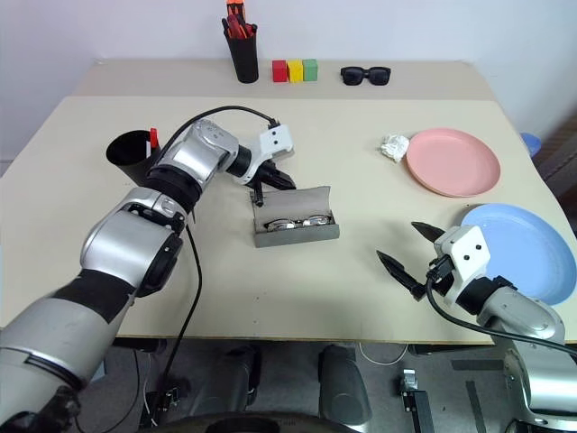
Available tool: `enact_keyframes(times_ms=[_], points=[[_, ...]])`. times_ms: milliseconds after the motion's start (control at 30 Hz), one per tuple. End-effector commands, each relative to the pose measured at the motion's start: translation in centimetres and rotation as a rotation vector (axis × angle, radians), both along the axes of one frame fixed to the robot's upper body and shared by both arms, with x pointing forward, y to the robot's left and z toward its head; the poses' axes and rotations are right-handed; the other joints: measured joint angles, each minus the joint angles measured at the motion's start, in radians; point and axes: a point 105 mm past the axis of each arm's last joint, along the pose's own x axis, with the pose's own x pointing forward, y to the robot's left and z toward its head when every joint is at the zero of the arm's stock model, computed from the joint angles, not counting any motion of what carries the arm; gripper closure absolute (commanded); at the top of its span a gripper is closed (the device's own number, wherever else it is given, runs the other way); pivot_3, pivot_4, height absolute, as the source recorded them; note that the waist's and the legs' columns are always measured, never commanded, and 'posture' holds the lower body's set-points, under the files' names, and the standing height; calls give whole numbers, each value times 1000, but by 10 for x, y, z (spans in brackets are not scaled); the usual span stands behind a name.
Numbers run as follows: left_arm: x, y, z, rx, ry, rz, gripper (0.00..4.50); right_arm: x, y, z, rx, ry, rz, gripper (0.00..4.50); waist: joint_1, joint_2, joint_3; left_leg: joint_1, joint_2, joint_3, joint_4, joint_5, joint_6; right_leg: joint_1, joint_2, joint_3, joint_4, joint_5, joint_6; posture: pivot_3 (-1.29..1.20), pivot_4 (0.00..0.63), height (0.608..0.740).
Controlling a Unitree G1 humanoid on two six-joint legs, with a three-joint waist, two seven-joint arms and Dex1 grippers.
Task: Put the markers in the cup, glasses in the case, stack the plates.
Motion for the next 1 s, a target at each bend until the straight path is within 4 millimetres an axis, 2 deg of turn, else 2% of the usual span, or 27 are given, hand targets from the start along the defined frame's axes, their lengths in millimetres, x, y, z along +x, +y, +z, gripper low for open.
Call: enact_keyframes(times_ms=[33,200,400,533,600,700,767,833,1000], points=[[-15,-1,13,-40,116,-67,4469,-1,-3,8,-12,-39,2,0,-2,0,0,0,0,0,0,0,0,0,0,0,0,0,0,0,150,740],[-37,6,9,-1,246,-123,4469,1,-4,7,-13,-37,12,0,-5,1,0,0,0,0,-1,0,0,0,0,0,0,0,0,0,150,740],[-62,9,-19,77,304,-147,4469,5,-1,7,0,-32,13,0,-3,1,-1,1,0,0,0,0,0,1,0,0,1,0,0,0,150,740],[-70,8,-23,65,305,-147,4469,6,-4,8,20,-31,-28,0,0,2,-1,4,0,0,0,0,0,4,0,0,0,0,0,0,150,740],[-62,1,-8,-27,206,-130,4469,7,-10,10,36,-45,-81,0,0,2,-1,5,0,0,0,0,0,4,0,0,0,0,0,0,150,740],[-50,-15,39,-286,13,-119,4469,5,-23,16,50,-82,-179,0,4,1,-1,4,0,-1,1,0,0,4,0,0,1,0,-1,0,150,740],[-49,-19,53,-373,-78,-117,4469,2,-37,15,19,-96,-263,0,4,1,-1,4,0,-1,1,0,0,4,0,0,0,0,-1,0,150,740],[-51,-25,57,-420,-156,-134,4469,-4,-49,11,-8,-97,-326,0,4,2,-1,4,0,-1,0,0,0,4,0,0,0,0,-1,0,150,740],[-67,-45,58,-527,-213,-215,4469,-24,-72,1,-25,-40,-448,0,4,3,-2,4,0,0,0,0,0,4,0,0,0,0,-1,0,150,740]])
